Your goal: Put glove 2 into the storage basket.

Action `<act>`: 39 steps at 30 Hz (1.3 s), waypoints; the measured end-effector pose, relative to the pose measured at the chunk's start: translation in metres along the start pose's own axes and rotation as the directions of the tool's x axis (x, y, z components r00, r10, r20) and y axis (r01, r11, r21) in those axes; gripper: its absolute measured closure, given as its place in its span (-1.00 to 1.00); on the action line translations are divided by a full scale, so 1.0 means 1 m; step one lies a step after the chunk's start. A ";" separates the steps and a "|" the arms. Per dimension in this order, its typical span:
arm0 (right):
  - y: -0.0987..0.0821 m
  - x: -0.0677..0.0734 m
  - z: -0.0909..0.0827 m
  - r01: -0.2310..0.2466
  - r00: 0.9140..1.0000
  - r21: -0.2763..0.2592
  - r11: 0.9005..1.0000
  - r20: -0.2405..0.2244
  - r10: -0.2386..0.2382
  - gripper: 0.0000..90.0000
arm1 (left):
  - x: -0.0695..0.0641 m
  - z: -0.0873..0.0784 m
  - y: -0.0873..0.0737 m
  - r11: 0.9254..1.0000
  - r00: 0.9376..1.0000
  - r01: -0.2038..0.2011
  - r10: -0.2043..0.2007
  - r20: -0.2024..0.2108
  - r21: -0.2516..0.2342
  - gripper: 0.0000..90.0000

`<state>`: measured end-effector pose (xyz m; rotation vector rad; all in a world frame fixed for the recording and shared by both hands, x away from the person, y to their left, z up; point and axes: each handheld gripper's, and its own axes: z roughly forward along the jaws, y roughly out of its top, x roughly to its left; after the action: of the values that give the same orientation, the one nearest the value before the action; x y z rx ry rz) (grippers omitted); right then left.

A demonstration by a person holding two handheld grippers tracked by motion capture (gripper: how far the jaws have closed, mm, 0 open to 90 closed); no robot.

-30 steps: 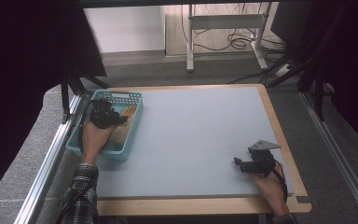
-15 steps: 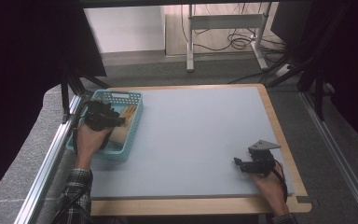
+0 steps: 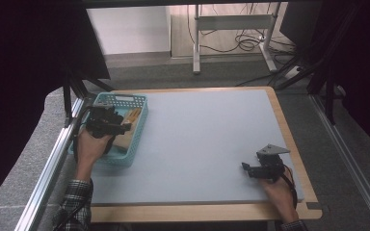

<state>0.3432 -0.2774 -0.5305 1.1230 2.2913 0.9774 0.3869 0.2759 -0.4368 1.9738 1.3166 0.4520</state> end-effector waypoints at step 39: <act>0.000 0.000 0.000 0.000 1.000 0.000 1.000 0.002 0.000 -0.51 | -0.078 0.017 -0.002 0.988 0.979 -0.135 0.145 0.143 -0.076 -0.97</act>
<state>0.3434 -0.2773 -0.5303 1.1234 2.2901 0.9752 0.3633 0.1994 -0.4422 2.0114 1.0620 0.4017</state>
